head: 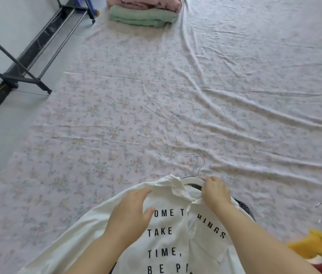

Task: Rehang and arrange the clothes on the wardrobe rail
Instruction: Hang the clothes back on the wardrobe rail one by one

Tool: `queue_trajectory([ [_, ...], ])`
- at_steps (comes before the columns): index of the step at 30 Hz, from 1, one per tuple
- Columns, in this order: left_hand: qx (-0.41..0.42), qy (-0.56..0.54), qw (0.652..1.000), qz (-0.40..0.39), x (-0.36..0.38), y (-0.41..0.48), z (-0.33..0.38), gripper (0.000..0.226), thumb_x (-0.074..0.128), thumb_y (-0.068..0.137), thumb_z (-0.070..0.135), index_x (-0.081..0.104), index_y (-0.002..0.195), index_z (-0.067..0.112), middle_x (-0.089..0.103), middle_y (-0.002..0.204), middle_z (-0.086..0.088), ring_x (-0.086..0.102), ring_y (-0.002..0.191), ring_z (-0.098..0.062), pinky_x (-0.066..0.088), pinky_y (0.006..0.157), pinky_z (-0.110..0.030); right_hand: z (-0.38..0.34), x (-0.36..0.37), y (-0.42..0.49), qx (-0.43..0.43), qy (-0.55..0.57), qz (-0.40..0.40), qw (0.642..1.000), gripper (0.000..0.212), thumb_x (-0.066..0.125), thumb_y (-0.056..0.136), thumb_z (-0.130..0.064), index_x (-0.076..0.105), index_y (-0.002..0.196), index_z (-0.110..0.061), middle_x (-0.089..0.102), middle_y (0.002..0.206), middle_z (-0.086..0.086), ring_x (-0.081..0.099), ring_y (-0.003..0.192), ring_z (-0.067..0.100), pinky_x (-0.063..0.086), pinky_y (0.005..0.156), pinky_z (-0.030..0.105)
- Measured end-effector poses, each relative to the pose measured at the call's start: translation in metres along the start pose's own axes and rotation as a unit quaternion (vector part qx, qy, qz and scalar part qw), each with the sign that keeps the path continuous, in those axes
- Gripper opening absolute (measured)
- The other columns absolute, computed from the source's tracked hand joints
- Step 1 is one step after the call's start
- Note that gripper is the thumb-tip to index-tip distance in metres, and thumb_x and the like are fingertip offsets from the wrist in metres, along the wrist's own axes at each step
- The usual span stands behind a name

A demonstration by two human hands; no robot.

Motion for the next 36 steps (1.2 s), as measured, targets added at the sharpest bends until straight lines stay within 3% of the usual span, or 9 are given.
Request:
queue_trajectory([
  [7, -0.028, 0.004, 0.999, -0.023, 0.019, -0.007, -0.024, 0.049, 0.046, 0.093, 0.038, 0.027, 0.138, 0.035, 0.036, 0.137, 0.017, 0.035, 0.126, -0.001, 0.031, 0.104, -0.021, 0.004, 0.005, 0.006, -0.033, 0.017, 0.084, 0.996, 0.022, 0.047, 0.090, -0.015, 0.060, 0.108, -0.017, 0.057, 0.109, -0.001, 0.050, 0.103, 0.020, 0.031, 0.087, 0.027],
  [11, -0.034, -0.005, 0.999, -0.014, 0.011, -0.024, -0.028, 0.048, 0.045, 0.093, 0.037, 0.028, 0.138, 0.035, 0.037, 0.135, 0.016, 0.037, 0.123, -0.001, 0.033, 0.101, -0.019, -0.004, -0.017, -0.031, -0.067, 0.121, 0.161, 0.977, 0.005, 0.062, 0.082, -0.004, 0.062, 0.084, -0.009, 0.063, 0.068, 0.003, 0.059, 0.069, 0.026, 0.041, 0.087, 0.041],
  [13, -0.020, -0.014, 1.000, -0.009, 0.004, -0.036, -0.021, 0.047, 0.044, 0.094, 0.037, 0.028, 0.138, 0.034, 0.038, 0.132, 0.016, 0.039, 0.120, -0.001, 0.034, 0.098, -0.017, -0.011, -0.034, -0.060, -0.105, 0.151, 0.207, 0.961, 0.020, 0.072, 0.069, 0.004, 0.060, 0.074, -0.010, 0.056, 0.056, -0.007, 0.050, 0.052, 0.015, 0.042, 0.083, 0.039],
  [17, 0.015, -0.034, 0.999, 0.021, -0.018, -0.066, -0.006, 0.046, 0.044, 0.094, 0.036, 0.028, 0.137, 0.035, 0.039, 0.132, 0.017, 0.039, 0.120, -0.001, 0.034, 0.099, -0.018, -0.034, -0.074, -0.131, -0.172, 0.194, 0.264, 0.929, 0.019, 0.070, 0.074, 0.001, 0.060, 0.076, -0.015, 0.057, 0.067, -0.015, 0.041, 0.068, 0.007, 0.040, 0.083, 0.034],
  [23, 0.121, -0.061, 0.977, 0.166, -0.075, -0.148, 0.011, 0.049, 0.041, 0.090, 0.046, 0.031, 0.137, 0.037, 0.028, 0.136, 0.023, 0.021, 0.124, 0.011, 0.018, 0.102, -0.008, -0.096, -0.149, -0.270, -0.272, 0.194, 0.364, 0.869, 0.014, 0.065, 0.068, -0.011, 0.059, 0.076, -0.021, 0.059, 0.066, -0.017, 0.049, 0.075, 0.004, 0.032, 0.087, 0.018],
  [26, 0.161, -0.068, 0.952, 0.252, -0.105, -0.210, -0.004, 0.046, 0.036, 0.084, 0.056, 0.035, 0.128, 0.041, 0.034, 0.131, 0.022, 0.028, 0.124, 0.002, 0.031, 0.102, -0.028, -0.134, -0.179, -0.350, -0.305, 0.196, 0.383, 0.849, 0.025, 0.068, 0.061, -0.016, 0.057, 0.080, -0.027, 0.061, 0.068, -0.018, 0.048, 0.080, 0.007, 0.031, 0.078, 0.010],
  [30, 0.169, -0.082, 0.900, 0.393, -0.154, -0.313, -0.042, 0.036, 0.030, 0.092, 0.055, 0.042, 0.121, 0.038, 0.039, 0.131, 0.015, 0.035, 0.125, -0.011, 0.032, 0.096, -0.041, -0.191, -0.196, -0.451, -0.354, 0.186, 0.338, 0.852, 0.032, 0.068, 0.063, -0.023, 0.048, 0.084, -0.036, 0.055, 0.066, -0.027, 0.049, 0.074, 0.005, 0.034, 0.059, 0.000],
  [33, 0.170, -0.085, 0.863, 0.468, -0.189, -0.395, -0.076, 0.032, 0.027, 0.094, 0.054, 0.046, 0.112, 0.035, 0.042, 0.124, 0.020, 0.035, 0.122, 0.002, 0.024, 0.102, -0.048, -0.235, -0.192, -0.515, -0.381, 0.190, 0.275, 0.862, 0.033, 0.074, 0.073, -0.020, 0.050, 0.086, -0.038, 0.056, 0.063, -0.029, 0.053, 0.065, 0.002, 0.038, 0.062, 0.006],
  [36, 0.160, -0.065, 0.829, 0.531, -0.223, -0.477, -0.116, 0.030, 0.029, 0.094, 0.051, 0.048, 0.107, 0.031, 0.048, 0.116, 0.019, 0.040, 0.111, 0.006, 0.027, 0.100, -0.046, -0.290, -0.188, -0.584, -0.440, 0.202, 0.232, 0.844, 0.032, 0.073, 0.077, -0.018, 0.051, 0.069, -0.040, 0.052, 0.095, -0.042, 0.051, 0.089, -0.011, 0.037, 0.071, 0.005],
])
Point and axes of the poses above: each hand's wrist, its own y-axis towards the middle knuckle, its own x-axis out of the palm, z = x × y, the point moved 8 cm from there along y, towards the middle knuckle
